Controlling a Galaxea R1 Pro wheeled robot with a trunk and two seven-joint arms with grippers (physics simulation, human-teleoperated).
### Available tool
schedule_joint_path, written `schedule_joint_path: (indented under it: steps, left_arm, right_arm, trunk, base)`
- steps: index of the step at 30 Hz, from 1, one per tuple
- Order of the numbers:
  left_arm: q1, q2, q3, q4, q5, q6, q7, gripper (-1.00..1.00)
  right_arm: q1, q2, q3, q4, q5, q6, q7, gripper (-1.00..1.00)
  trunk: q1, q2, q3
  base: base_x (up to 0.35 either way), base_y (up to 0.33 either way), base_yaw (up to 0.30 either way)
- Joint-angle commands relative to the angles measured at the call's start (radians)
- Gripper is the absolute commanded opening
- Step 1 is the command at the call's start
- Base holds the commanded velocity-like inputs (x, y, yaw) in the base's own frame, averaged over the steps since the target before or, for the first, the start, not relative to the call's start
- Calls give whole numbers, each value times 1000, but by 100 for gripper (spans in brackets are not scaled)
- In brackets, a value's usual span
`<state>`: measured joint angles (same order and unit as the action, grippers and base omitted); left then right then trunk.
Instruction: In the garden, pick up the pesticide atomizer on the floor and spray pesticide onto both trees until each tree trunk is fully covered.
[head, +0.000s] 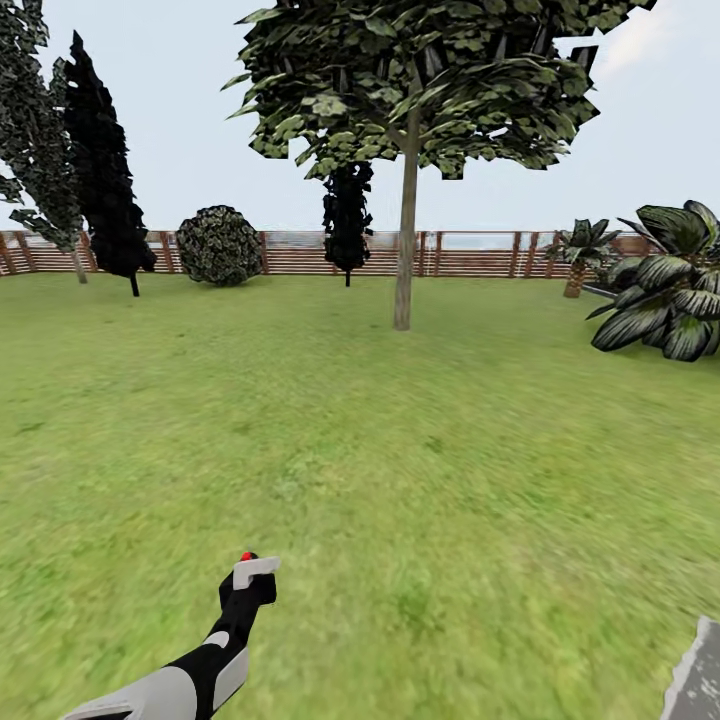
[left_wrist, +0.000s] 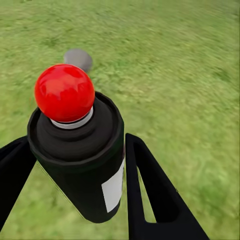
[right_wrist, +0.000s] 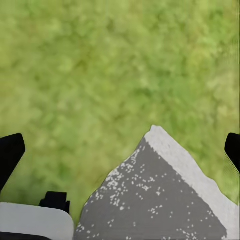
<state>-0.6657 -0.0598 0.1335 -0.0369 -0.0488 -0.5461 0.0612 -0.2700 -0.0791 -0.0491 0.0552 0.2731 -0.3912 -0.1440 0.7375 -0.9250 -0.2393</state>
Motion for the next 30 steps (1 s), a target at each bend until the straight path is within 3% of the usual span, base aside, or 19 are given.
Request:
schedule_joint_path:
  steps: [1,30]
  left_arm:
    - [0,0,0,-1,0,0,0,-100]
    - [0,2,2,-1,0,-2,0,-100]
  right_arm:
    - [0,0,0,0,0,0,0,100]
    - [0,1,0,0,0,0,0,100]
  trunk:
    - [0,0,0]
    - [0,0,0]
  base:
    - [350,3,0]
    - [350,16,0]
